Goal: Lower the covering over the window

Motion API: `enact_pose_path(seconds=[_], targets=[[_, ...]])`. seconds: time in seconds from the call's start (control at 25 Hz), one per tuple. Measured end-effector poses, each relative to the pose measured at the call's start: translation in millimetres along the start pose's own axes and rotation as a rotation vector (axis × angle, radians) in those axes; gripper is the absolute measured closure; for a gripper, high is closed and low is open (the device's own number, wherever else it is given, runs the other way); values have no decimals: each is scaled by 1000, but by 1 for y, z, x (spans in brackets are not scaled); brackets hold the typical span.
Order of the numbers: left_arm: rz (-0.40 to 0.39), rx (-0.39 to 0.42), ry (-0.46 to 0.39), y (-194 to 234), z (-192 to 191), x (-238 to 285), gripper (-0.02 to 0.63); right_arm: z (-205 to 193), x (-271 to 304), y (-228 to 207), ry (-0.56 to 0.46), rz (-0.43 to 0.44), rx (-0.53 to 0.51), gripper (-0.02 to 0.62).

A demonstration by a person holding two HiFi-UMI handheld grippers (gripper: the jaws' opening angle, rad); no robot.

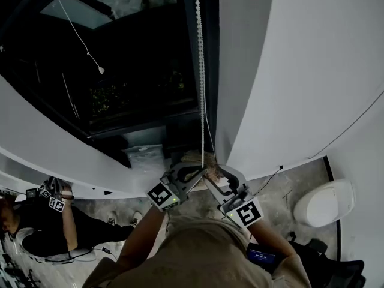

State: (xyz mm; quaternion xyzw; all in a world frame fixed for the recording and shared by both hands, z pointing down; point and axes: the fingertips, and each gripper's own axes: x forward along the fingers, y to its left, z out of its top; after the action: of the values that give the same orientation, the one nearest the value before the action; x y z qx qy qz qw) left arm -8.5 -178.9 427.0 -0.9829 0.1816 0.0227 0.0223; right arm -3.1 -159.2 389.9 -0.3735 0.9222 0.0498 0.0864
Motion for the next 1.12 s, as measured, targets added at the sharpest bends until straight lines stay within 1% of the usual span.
enact_pose_path(seconds=[0.08, 0.16, 0.2, 0.24, 0.28, 0.32, 0.36, 0.4, 0.44, 0.48, 0.56, 0.6, 0.64, 0.72, 0.76, 0.8, 0.84, 0.88, 0.92, 0.96, 1.0, 1.04, 1.12], targets=[[-37, -42, 8, -17, -15, 1, 580, 2, 8, -1, 21, 7, -13, 437], [-46, -94, -7, -31, -13, 3, 581, -1, 13, 0, 42, 30, -26, 473], [-40, -107, -8, -34, -10, 3, 581, 0, 14, 2, 41, 50, -33, 476], [-34, -104, -3, -36, -8, 4, 580, 2, 14, 6, 36, 70, -38, 515], [-35, -90, 6, -37, -7, 3, 580, 3, 14, 9, 33, 83, -37, 573], [-47, -73, 16, -39, -7, 2, 580, 3, 13, 10, 35, 84, -25, 584], [-71, -67, 24, -41, -9, -2, 580, 1, 11, 9, 39, 75, -3, 586], [-95, -80, 25, -40, -10, -7, 537, -4, 9, 5, 49, 61, 26, 588], [-110, -104, 10, -36, -9, -14, 438, -15, 7, 2, 70, 53, 49, 588], [-112, -125, -21, -28, -6, -22, 422, -32, 4, 1, 112, 56, 58, 588], [-93, -138, -86, -13, 10, -31, 422, -74, -3, 11, 235, 88, 48, 588], [-86, -136, -104, -10, 21, -28, 422, -89, -7, 16, 282, 105, 48, 588], [-84, -131, -115, -9, 31, -22, 422, -95, -8, 20, 304, 117, 51, 588], [-77, -115, -114, -8, 44, -7, 430, -95, -7, 25, 308, 139, 37, 588], [-66, -106, -104, -7, 45, -1, 518, -93, -6, 28, 304, 154, 11, 588], [-55, -96, -95, -6, 43, 2, 585, -91, -5, 30, 288, 167, -27, 588], [-44, -85, -87, -5, 39, 4, 587, -85, -6, 29, 250, 167, -61, 586], [-29, -67, -75, -3, 34, 5, 588, -72, -6, 25, 181, 143, -72, 583], [-13, -44, -55, 0, 28, 4, 588, -54, -7, 16, 100, 96, -53, 490], [-2, -24, -25, 2, 20, 4, 589, -36, -8, 4, 36, 51, -26, 442], [-1, -15, 10, 1, 8, 5, 589, -19, -8, -6, -5, 28, -10, 442], [-10, -17, 43, -2, -6, 5, 589, -5, -7, -12, -32, 27, -4, 443], [-39, -54, 83, -18, -35, 3, 589, 9, -1, -8, -48, 62, -18, 443]])
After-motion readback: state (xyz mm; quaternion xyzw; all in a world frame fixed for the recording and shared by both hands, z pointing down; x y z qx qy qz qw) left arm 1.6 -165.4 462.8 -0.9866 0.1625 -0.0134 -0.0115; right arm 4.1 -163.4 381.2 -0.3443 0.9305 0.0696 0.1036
